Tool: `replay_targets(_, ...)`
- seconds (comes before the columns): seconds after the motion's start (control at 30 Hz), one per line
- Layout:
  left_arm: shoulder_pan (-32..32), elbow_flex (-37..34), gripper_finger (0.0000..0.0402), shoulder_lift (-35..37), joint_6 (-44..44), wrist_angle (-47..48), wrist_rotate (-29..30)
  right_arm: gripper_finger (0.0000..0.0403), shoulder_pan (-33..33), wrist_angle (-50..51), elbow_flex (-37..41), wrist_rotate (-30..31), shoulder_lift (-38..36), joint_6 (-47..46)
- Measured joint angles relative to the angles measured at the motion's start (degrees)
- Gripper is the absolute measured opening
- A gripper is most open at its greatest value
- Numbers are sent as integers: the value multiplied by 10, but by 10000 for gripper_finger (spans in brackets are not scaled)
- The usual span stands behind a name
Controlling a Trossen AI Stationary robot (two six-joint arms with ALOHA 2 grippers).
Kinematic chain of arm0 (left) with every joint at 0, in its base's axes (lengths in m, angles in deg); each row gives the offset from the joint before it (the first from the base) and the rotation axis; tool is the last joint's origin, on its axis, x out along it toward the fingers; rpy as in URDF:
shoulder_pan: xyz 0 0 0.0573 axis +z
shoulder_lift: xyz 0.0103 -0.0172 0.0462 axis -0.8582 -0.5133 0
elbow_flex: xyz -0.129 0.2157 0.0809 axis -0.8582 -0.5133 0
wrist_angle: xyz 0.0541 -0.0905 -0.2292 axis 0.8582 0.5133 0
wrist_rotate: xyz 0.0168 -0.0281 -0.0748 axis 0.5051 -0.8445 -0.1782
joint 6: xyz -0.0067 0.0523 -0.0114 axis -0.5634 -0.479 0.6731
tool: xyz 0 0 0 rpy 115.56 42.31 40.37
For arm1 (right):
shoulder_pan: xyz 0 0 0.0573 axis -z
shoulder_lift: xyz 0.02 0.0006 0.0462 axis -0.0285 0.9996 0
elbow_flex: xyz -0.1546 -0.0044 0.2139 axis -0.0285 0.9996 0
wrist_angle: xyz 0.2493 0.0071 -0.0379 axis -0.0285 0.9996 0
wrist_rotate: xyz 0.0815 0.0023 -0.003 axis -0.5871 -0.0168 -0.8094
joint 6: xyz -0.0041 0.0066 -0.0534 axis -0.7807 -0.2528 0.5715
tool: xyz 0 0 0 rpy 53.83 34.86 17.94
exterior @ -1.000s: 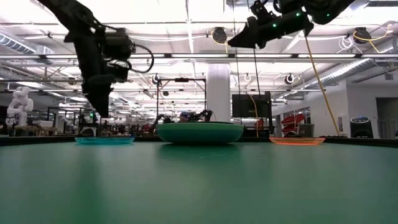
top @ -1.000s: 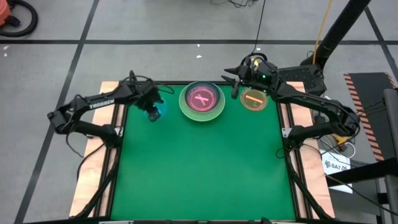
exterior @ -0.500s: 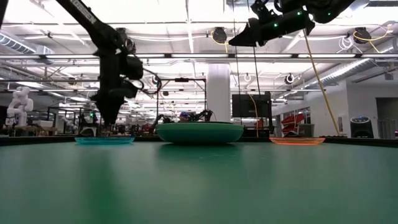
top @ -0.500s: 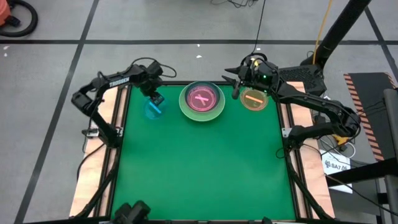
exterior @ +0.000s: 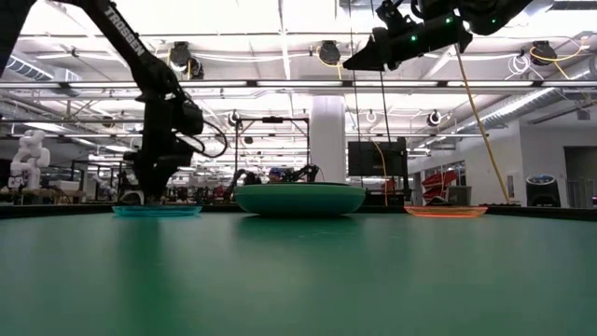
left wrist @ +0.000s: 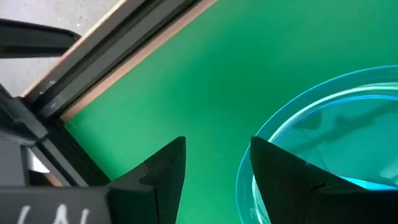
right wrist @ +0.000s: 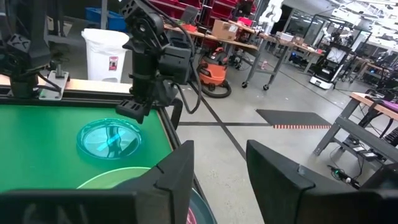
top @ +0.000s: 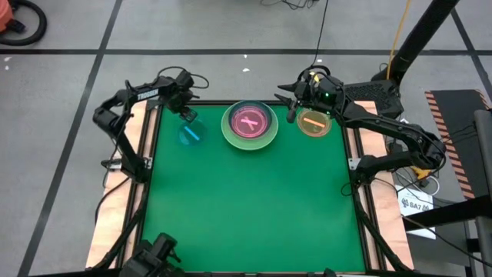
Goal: Stack plastic plates
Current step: Stack the blue plate on top of the pink plate
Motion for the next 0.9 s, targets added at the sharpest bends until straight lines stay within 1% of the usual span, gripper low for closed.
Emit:
replay_targets(0.1,1,0,186,-10,-8,2,-1,139,0,0,0,0,0,0)
replay_targets(0.27,0,0,186,-20,-26,20,-44,139,0,0,0,0,0,0)
replay_targets(0.43,-4,0,186,-22,-32,22,-48,139,0,0,0,0,0,0)
replay_targets(0.53,-4,0,186,-22,-32,21,-66,139,0,0,0,0,0,0)
replay_targets(0.73,-9,-1,186,-22,0,16,-66,139,0,0,0,0,0,1)
replay_targets(0.9,-31,-1,186,-29,10,14,-66,139,0,0,0,0,0,1)
